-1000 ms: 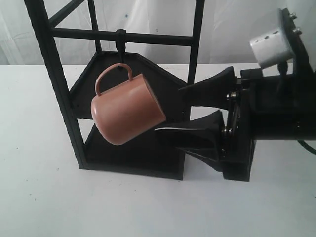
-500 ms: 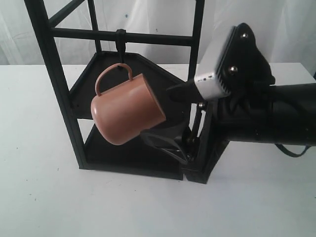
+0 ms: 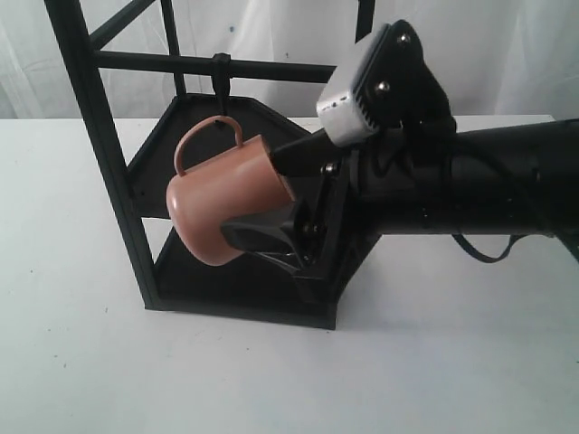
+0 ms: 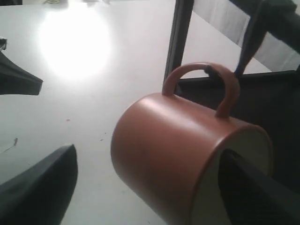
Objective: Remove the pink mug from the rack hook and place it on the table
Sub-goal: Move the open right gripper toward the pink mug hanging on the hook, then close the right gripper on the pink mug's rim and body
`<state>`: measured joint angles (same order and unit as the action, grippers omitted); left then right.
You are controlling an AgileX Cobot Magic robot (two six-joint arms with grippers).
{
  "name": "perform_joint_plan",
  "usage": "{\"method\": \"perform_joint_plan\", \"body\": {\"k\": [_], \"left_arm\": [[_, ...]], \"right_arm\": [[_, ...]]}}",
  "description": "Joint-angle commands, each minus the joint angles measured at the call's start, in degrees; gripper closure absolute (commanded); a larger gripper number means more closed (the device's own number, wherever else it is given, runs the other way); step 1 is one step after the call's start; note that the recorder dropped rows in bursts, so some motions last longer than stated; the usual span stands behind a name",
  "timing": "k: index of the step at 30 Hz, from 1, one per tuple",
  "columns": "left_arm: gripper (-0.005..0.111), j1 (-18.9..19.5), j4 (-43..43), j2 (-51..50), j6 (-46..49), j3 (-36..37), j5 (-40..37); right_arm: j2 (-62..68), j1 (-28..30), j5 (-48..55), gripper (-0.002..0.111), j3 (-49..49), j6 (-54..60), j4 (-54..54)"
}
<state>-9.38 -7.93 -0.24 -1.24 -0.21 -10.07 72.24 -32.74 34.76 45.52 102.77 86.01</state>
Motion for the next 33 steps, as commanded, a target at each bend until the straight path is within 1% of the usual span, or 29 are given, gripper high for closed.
{"method": "perform_joint_plan", "body": {"k": [1, 8, 11, 16, 19, 20, 26, 33], "left_arm": [[0.107, 0.2, -0.2, 0.2, 0.0, 0.2, 0.2], [0.107, 0.2, -0.2, 0.2, 0.0, 0.2, 0.2], [0.107, 0.2, -0.2, 0.2, 0.0, 0.2, 0.2], [0.107, 0.2, -0.2, 0.2, 0.0, 0.2, 0.2], [0.107, 0.2, -0.2, 0.2, 0.0, 0.2, 0.2], [0.107, 0.2, -0.2, 0.2, 0.0, 0.2, 0.2], [0.107, 0.2, -0.2, 0.2, 0.0, 0.2, 0.2], [0.107, 0.2, -0.2, 0.2, 0.0, 0.2, 0.2]], "right_arm": [[1.0, -1.6, 0.6, 0.032, 0.4, 0.4, 0.7], [2.8, -5.2, -4.0, 0.032, 0.4, 0.4, 0.7], [2.8, -7.1, -6.8, 0.038, 0.7, 0.4, 0.7], [2.8, -7.3, -6.7, 0.038, 0.7, 0.4, 0.7], [2.8, -7.5, -6.5, 0.048, 0.7, 0.4, 0.7], [2.8, -7.9, -6.7, 0.049, 0.7, 0.4, 0.7], [3.9, -7.9, -6.8, 0.049, 0.7, 0.4, 2.0], [4.6, -7.9, -7.3, 0.049, 0.7, 4.4, 5.6]]}}
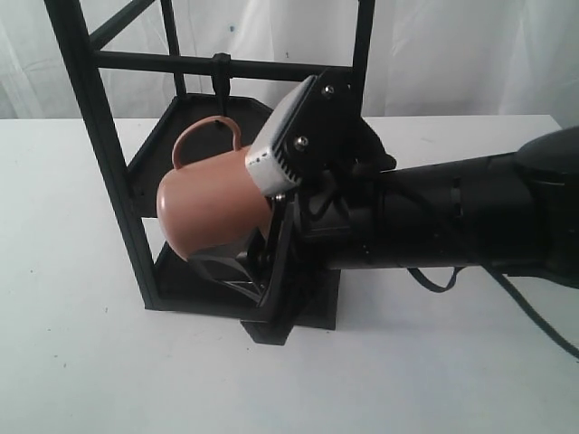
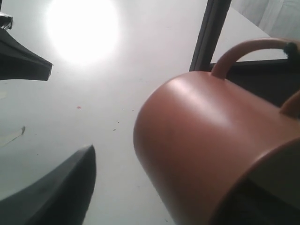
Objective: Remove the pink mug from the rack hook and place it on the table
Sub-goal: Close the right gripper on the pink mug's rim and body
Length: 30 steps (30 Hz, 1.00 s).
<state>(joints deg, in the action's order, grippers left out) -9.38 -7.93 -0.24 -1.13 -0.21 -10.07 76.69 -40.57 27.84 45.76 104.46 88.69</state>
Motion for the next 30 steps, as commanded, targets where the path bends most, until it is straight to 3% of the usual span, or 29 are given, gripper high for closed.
{"method": "perform_joint_plan", "body": {"k": [1, 30], "left_arm": [[0.107, 0.2, -0.2, 0.2, -0.1, 0.2, 0.2], [0.107, 0.2, -0.2, 0.2, -0.1, 0.2, 0.2]], "right_arm": [[0.2, 0.0, -0.4, 0.049, 0.4, 3.6, 3.5], [3.4, 0.0, 2.1, 0.049, 2.6, 6.6, 8.3]]}}
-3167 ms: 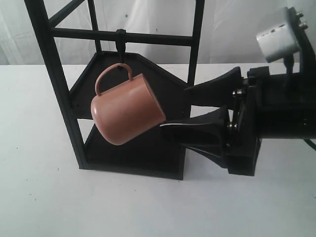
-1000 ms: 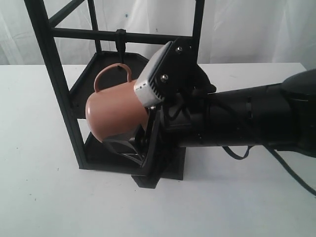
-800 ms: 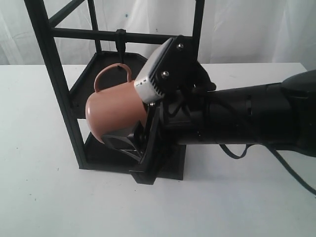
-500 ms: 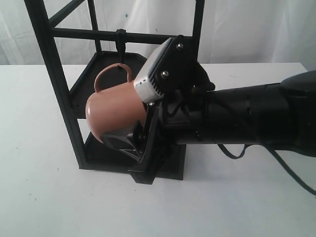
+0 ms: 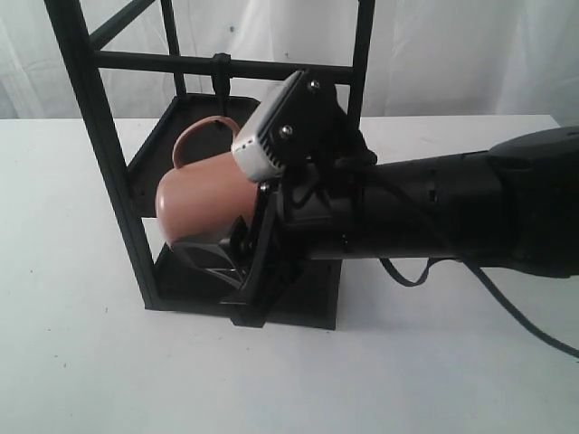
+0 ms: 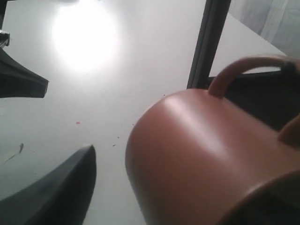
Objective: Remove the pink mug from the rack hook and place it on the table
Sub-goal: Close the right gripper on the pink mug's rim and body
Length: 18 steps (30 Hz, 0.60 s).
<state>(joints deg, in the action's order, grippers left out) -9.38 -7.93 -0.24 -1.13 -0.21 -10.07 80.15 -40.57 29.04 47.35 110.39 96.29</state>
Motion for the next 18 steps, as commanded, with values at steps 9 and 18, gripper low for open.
{"method": "perform_joint_plan", "body": {"k": [9, 18], "left_arm": [[0.107, 0.2, -0.2, 0.2, -0.1, 0.2, 0.2], [0.107, 0.2, -0.2, 0.2, -0.1, 0.2, 0.2]], "right_arm": [[1.8, 0.0, 3.2, 0.049, 1.1, 0.2, 0.7], [3.4, 0.0, 2.8, 0.049, 1.4, 0.3, 1.7]]}}
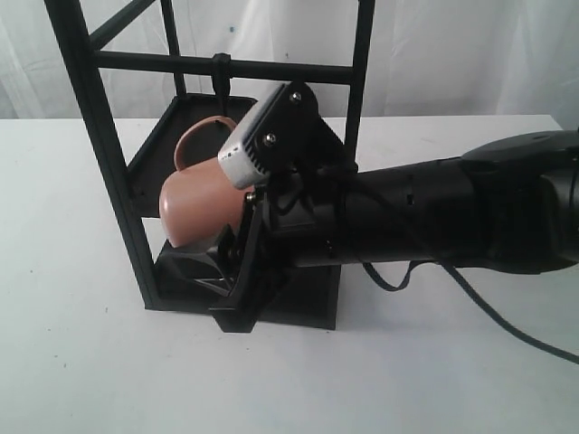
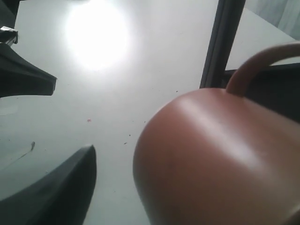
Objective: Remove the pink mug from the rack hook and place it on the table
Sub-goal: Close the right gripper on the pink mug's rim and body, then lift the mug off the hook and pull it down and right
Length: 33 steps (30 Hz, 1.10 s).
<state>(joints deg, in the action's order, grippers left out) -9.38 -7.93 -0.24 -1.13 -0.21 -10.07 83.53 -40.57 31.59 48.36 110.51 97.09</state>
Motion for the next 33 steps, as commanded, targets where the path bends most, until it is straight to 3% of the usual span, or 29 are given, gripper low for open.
{"method": "perform_joint_plan", "body": {"k": [1, 5, 20, 33], "left_arm": [[0.107, 0.2, -0.2, 0.2, -0.1, 0.2, 0.2], [0.107, 0.2, -0.2, 0.2, -0.1, 0.2, 0.2], [0.107, 0.2, -0.2, 0.2, -0.1, 0.2, 0.2], [0.107, 0.2, -0.2, 0.2, -0.1, 0.2, 0.2]], "right_arm": [[0.0, 0.0, 0.3, 0.049, 0.5, 0.2, 0.9], [0.0, 0.0, 0.1, 0.057, 1.2, 0.2, 1.1], [0.0, 0.0, -2.0, 0.108, 1.5, 0.2, 2.5], [-1.0, 0.0, -2.2, 0.108, 1.5, 0.4, 2.5]]}}
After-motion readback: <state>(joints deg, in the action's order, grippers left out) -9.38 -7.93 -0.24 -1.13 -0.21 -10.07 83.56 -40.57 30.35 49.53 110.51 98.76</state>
